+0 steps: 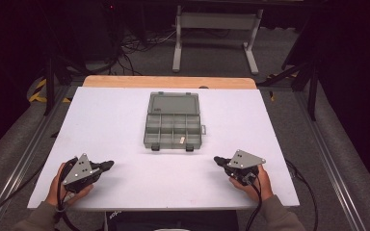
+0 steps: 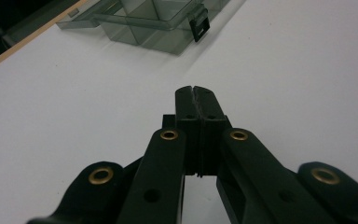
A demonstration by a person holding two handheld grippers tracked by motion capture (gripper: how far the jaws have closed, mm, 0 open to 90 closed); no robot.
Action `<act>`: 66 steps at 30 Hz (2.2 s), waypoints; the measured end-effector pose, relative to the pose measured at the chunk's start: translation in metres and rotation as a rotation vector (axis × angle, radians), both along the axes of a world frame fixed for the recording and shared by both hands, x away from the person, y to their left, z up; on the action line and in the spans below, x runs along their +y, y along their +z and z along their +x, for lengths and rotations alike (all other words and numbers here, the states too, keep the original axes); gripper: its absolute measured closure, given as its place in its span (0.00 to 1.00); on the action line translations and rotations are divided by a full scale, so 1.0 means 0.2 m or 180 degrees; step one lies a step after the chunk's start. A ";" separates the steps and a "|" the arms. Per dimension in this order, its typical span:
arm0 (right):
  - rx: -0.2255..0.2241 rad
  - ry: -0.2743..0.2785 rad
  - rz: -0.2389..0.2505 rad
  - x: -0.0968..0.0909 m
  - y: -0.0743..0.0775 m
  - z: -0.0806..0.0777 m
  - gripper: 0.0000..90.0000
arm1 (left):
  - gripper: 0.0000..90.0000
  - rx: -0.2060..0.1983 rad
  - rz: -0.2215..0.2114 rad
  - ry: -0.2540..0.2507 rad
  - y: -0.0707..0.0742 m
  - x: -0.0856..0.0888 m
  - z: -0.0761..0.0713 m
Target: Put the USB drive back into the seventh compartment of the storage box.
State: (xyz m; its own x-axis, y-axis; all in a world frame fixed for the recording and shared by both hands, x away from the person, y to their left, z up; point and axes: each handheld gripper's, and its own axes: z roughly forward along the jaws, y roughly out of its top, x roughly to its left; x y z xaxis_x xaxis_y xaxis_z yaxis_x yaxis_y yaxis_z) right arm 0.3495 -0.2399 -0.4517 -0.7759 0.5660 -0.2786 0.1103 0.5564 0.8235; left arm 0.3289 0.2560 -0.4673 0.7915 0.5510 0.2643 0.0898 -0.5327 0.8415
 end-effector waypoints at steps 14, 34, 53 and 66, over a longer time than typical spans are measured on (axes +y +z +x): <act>-0.0013 -0.0181 -0.0012 -0.02 0.06 0.11 1.00 | 1.00 -0.0083 0.0136 0.0040 0.09 -0.04 0.17; -0.0052 -0.0220 -0.0122 0.07 0.29 0.42 1.00 | 1.00 -0.0204 0.0344 0.0016 0.34 -0.19 0.54; 0.0123 -0.0302 -0.0202 0.19 0.36 0.67 1.00 | 1.00 -0.0091 0.0423 0.0053 0.40 -0.30 0.74; 0.0308 -0.0378 -0.0238 0.23 0.36 0.85 1.00 | 1.00 0.0044 0.0514 0.0112 0.40 -0.39 0.90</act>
State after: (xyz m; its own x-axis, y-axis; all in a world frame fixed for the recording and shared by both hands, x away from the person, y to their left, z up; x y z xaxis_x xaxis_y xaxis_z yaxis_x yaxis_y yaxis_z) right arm 0.5192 -0.1933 -0.3795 -0.7300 0.6358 -0.2507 0.2557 0.5942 0.7626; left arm 0.5082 0.1784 -0.3883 0.7766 0.5299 0.3408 0.1219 -0.6571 0.7438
